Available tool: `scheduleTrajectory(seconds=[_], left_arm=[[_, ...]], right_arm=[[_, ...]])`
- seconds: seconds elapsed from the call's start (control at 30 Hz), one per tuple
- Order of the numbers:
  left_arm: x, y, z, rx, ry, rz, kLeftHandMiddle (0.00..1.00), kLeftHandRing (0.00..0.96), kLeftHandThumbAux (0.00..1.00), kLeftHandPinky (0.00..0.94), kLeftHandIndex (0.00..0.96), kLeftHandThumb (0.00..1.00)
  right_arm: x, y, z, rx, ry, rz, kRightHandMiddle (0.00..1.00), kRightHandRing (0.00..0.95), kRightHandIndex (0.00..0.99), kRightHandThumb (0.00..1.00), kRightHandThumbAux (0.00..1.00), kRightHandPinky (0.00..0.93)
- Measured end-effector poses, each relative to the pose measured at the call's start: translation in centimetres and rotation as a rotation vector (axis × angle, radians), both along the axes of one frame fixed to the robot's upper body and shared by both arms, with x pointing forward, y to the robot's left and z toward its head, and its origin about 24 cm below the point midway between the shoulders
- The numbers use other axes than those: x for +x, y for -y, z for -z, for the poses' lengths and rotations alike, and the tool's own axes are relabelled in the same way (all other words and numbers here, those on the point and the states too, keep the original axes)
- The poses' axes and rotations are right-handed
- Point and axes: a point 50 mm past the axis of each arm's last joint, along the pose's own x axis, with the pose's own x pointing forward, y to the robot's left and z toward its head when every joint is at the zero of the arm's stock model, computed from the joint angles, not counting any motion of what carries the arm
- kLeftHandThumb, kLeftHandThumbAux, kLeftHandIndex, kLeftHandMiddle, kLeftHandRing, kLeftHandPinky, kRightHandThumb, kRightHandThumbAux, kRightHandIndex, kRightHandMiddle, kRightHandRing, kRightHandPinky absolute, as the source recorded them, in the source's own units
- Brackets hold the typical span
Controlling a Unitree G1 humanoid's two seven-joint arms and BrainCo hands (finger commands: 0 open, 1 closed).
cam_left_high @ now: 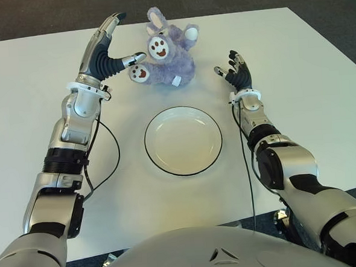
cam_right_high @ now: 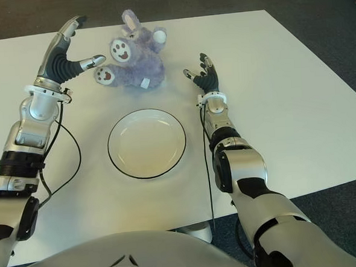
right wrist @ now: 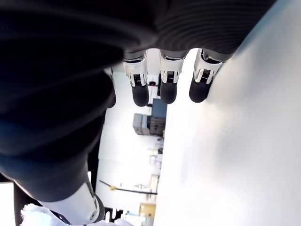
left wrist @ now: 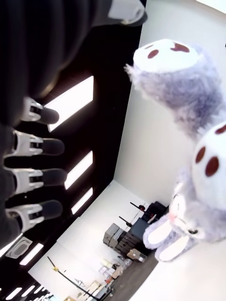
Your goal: Put the doll into the plate.
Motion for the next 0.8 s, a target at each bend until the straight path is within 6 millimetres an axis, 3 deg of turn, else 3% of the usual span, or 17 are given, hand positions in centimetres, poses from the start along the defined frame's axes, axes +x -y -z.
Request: scheduleTrajectory(seconds=[0.2,0.63,0.8], left_arm=[[0.0,0.8,-0.6,0.011,0.028,0.024,0.123,0.153,0.410,0.151,0.000,0.063],[-0.4,1.9,-1.4,0.049,0.027,0.053,0.087,0.102,0.424,0.057,0.000,0.064],[-0.6,2.2,-1.5,0.056,0.023,0.062,0.084,0.099,0.438,0.081,0.000,0.074]], right_arm=[[0.0,-0.1,0.0,0.000,0.000,-0.002,0.034,0.011,0.087,0.300,0.817,0.052],[0.0,-0.2,0.0,-0.002,0.000,-0.002,0.028,0.001,0.089,0.312,0.819,0.038],[0.0,-0.2,0.0,-0.002,0.000,-0.002,0.028,0.005,0.086,0.302,0.814,0.043]])
